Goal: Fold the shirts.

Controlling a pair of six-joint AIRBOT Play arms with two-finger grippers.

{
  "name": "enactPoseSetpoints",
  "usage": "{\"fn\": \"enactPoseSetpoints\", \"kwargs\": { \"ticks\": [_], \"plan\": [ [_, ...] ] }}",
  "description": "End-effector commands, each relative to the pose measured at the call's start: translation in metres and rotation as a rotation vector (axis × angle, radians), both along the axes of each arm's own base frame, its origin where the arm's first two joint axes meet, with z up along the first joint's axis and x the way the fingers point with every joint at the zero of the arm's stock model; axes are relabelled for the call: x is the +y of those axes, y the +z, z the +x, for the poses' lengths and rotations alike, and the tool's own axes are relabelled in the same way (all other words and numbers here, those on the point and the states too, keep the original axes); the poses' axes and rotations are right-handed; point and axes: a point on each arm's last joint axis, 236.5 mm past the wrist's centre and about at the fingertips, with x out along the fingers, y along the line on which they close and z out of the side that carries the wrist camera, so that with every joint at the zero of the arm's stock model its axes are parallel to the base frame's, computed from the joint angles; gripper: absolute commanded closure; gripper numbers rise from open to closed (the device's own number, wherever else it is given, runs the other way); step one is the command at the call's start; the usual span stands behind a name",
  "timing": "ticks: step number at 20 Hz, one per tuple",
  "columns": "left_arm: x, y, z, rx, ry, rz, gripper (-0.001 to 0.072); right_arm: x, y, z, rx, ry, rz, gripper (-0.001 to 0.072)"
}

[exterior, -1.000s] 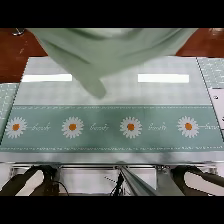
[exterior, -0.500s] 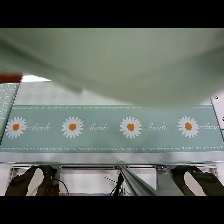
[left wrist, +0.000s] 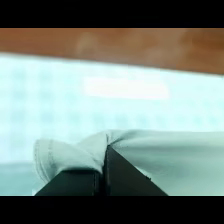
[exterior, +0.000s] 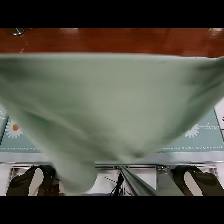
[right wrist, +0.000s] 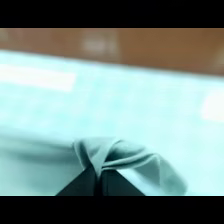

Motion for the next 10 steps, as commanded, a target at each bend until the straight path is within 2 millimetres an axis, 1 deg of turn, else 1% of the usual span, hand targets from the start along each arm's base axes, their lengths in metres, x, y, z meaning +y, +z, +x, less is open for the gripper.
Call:
{"fn": "enactPoseSetpoints", "kwargs": {
  "ticks": [1,2,3,4,6,8,10],
  "plan": [
    [-0.009,-0.13,0.04,0.235,-0.014,-0.233,0.0682,-0.003,-0.102,0.035,0.206,-0.015,0.066,0.0688],
    [-0.011,-0.167,0.054,0.278,0.001,-0.262,0.0681,-0.007,-0.129,0.05,0.254,-0.027,0.071,0.0688],
    [-0.016,-0.202,0.067,0.321,0.02,-0.284,0.0681,-0.011,-0.148,0.066,0.287,-0.039,0.076,0.0688],
    [-0.022,-0.229,0.083,0.344,0.037,-0.287,0.0682,-0.016,-0.164,0.088,0.31,-0.059,0.088,0.0688],
    [-0.03,-0.26,0.119,0.347,0.066,-0.268,0.0682,-0.024,-0.192,0.13,0.347,-0.096,0.116,0.0688],
    [-0.039,-0.282,0.15,0.37,0.08,-0.257,0.0681,-0.019,-0.215,0.165,0.418,-0.086,0.176,0.0687],
    [-0.057,-0.3,0.174,0.432,0.054,-0.278,0.0681,-0.014,-0.229,0.2,0.45,-0.074,0.235,0.0687]
  ]
}}
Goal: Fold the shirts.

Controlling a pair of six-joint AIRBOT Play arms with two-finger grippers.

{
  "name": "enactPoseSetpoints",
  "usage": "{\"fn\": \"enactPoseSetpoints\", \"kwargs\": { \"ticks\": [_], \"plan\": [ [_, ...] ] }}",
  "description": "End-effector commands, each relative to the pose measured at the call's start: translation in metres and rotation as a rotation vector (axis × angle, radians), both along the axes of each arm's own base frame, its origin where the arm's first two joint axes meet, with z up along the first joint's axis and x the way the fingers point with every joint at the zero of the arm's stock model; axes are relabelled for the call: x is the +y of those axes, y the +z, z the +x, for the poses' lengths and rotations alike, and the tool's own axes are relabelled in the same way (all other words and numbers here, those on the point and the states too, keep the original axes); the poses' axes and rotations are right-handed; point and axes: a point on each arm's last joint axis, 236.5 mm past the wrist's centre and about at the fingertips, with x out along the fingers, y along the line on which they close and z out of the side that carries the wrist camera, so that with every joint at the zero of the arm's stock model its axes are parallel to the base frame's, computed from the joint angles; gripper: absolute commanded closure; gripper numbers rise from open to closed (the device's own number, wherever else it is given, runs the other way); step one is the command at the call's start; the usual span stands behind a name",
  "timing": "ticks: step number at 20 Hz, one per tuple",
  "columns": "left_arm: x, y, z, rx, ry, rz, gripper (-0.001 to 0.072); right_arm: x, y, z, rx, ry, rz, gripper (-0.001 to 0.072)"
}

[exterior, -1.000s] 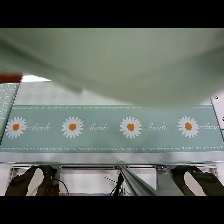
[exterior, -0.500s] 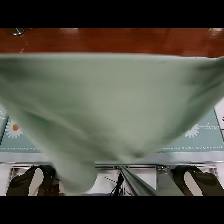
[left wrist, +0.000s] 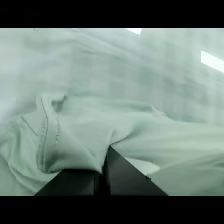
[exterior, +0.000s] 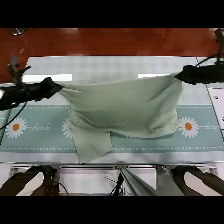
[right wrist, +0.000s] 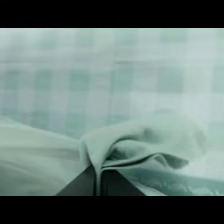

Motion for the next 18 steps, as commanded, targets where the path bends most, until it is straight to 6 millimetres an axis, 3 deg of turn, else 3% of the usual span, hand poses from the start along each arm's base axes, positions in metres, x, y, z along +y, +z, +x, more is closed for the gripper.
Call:
{"fn": "enactPoseSetpoints", "kwargs": {
  "ticks": [1,4,5,6,7,9,10,12,13,15,17,18],
  "plan": [
    [-0.022,-0.045,0.046,0.056,0.012,-0.012,0.0681,0.006,-0.039,0.062,0.063,-0.025,0.11,0.0687],
    [-0.039,-0.041,0.072,0.076,0.014,-0.099,0.0648,0.006,-0.054,0.097,0.109,-0.082,0.184,0.0686],
    [-0.041,-0.038,0.075,0.076,0.004,-0.107,0.0423,0.004,-0.056,0.104,0.122,-0.112,0.21,0.0603],
    [-0.042,-0.034,0.074,0.081,-0.021,-0.107,0.0007,0.0,-0.055,0.105,0.136,-0.135,0.226,0.0307],
    [-0.039,-0.031,0.067,0.1,-0.064,-0.09,0.0001,-0.007,-0.053,0.102,0.142,-0.129,0.217,0.0067],
    [-0.009,-0.038,0.035,0.22,-0.182,-0.002,0.0001,-0.044,-0.055,0.076,0.21,-0.12,0.137,0.009],
    [0.017,-0.049,0.009,0.324,-0.223,0.046,0.0001,-0.071,-0.061,0.055,0.27,-0.13,0.071,0.009],
    [0.062,-0.07,-0.042,0.512,-0.233,0.079,0.0001,-0.129,-0.077,-0.001,0.433,-0.173,-0.076,0.009],
    [0.077,-0.078,-0.06,0.562,-0.2,0.063,0.0001,-0.148,-0.086,-0.028,0.494,-0.227,-0.097,0.0091],
    [0.093,-0.099,-0.095,0.617,-0.093,0.008,0.0002,-0.156,-0.11,-0.071,0.537,-0.34,-0.04,0.0091],
    [0.094,-0.123,-0.126,0.654,0.001,-0.059,0.0002,-0.145,-0.135,-0.101,0.511,-0.426,0.047,0.0091],
    [0.085,-0.129,-0.132,0.628,0.019,-0.113,0.0002,-0.134,-0.141,-0.108,0.477,-0.439,0.094,0.0091]
  ]
}}
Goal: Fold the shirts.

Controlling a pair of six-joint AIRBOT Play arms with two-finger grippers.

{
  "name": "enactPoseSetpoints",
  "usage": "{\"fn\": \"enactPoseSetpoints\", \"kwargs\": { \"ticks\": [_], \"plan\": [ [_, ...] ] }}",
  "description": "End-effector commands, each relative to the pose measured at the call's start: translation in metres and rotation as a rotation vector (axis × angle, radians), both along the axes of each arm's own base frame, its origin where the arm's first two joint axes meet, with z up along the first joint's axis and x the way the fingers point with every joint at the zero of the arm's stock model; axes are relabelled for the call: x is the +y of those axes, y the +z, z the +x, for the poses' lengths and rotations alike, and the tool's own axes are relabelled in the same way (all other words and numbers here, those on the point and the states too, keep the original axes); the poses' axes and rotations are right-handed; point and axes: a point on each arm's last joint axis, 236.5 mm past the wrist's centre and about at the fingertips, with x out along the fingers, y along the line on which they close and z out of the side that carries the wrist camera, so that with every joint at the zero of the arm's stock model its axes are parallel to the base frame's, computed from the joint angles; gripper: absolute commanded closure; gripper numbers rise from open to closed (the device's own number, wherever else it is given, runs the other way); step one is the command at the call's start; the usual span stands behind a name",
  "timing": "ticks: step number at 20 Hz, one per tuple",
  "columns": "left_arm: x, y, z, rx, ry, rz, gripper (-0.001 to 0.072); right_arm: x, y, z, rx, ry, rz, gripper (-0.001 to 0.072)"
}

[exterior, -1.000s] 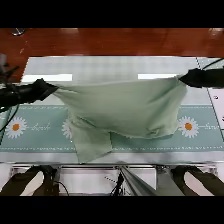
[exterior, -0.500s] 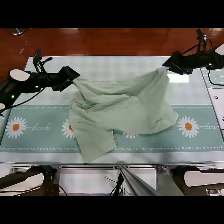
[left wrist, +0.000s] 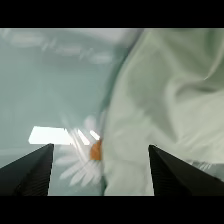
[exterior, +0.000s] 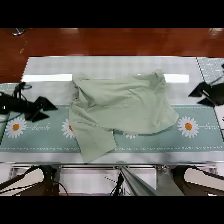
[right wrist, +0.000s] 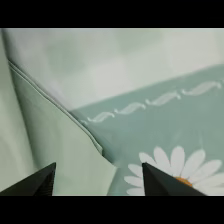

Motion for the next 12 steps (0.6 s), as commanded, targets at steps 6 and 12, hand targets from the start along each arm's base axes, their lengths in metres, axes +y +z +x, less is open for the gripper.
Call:
{"fn": "enactPoseSetpoints", "kwargs": {
  "ticks": [6,12],
  "plan": [
    [-0.06,-0.039,-0.022,-0.093,0.165,-0.245,0.0003,0.072,-0.015,-0.051,-0.159,-0.061,0.258,0.0091],
    [-0.105,-0.053,-0.019,-0.09,0.067,-0.255,0.0004,0.059,-0.017,-0.048,-0.162,-0.083,0.208,0.009]
  ]
}}
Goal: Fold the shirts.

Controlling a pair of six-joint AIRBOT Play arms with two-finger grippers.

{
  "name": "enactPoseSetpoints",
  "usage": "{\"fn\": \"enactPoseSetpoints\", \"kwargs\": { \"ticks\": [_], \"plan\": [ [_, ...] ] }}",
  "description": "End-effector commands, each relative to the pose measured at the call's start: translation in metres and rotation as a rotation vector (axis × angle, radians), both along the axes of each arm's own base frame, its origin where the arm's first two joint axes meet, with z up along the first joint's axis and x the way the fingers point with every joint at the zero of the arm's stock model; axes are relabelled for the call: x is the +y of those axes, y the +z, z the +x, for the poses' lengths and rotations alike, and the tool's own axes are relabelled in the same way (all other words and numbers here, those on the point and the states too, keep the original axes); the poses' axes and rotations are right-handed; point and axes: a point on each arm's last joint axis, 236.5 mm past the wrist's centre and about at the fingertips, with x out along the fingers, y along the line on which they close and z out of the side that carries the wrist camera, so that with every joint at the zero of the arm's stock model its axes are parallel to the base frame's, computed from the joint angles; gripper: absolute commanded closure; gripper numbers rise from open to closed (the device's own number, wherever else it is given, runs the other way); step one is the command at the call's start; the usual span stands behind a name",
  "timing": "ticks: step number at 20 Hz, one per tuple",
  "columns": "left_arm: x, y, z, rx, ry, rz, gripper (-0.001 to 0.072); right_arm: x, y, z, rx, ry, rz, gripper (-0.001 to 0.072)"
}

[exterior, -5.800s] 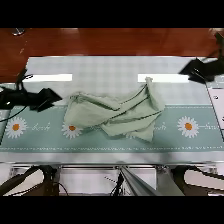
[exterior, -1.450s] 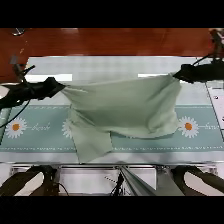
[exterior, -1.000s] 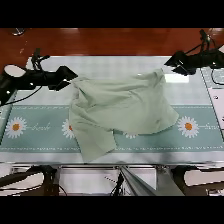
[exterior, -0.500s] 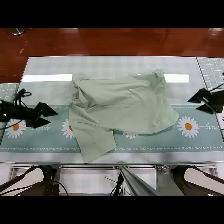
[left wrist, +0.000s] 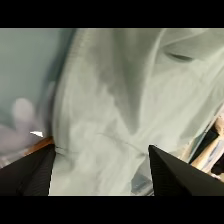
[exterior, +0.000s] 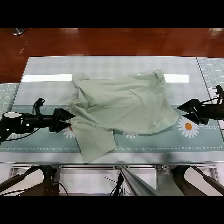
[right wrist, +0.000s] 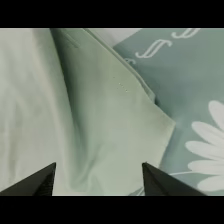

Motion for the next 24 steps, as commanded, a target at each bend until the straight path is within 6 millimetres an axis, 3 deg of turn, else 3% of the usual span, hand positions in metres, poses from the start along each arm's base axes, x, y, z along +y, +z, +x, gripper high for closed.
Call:
{"fn": "enactPoseSetpoints", "kwargs": {
  "ticks": [1,2,3,4,8,13,17,21,22,24],
  "plan": [
    [-0.014,-0.012,0.002,-0.008,-0.024,0.022,0.0008,-0.025,-0.001,0.0,0.001,-0.039,-0.08,0.0091],
    [-0.015,-0.011,0.001,-0.011,-0.033,0.019,0.0063,-0.045,-0.002,-0.005,0.026,-0.058,-0.138,0.009],
    [-0.015,-0.01,0.0,-0.015,-0.041,0.016,0.05,-0.064,-0.007,-0.016,0.076,-0.1,-0.179,0.009],
    [-0.015,-0.01,0.001,-0.023,-0.046,0.018,0.0672,-0.072,-0.015,-0.029,0.13,-0.128,-0.195,0.009],
    [-0.015,-0.004,0.008,-0.043,-0.051,0.018,0.0681,-0.038,-0.047,-0.058,0.231,-0.022,-0.136,0.0091],
    [-0.018,-0.001,0.005,-0.041,-0.065,0.004,0.0681,0.01,-0.067,-0.041,0.254,0.092,-0.014,0.009],
    [-0.019,-0.001,0.004,-0.038,-0.071,-0.003,0.0681,0.016,-0.061,-0.003,0.173,0.067,0.033,0.0091],
    [-0.019,-0.001,0.004,-0.038,-0.071,-0.002,0.0681,0.021,-0.06,0.014,0.142,0.043,0.086,0.0116],
    [-0.019,-0.001,0.004,-0.038,-0.07,-0.002,0.0681,0.025,-0.06,0.015,0.142,0.052,0.103,0.0204],
    [-0.019,0.0,0.005,-0.04,-0.069,-0.003,0.0681,0.038,-0.06,0.014,0.127,0.122,0.095,0.0526]
  ]
}}
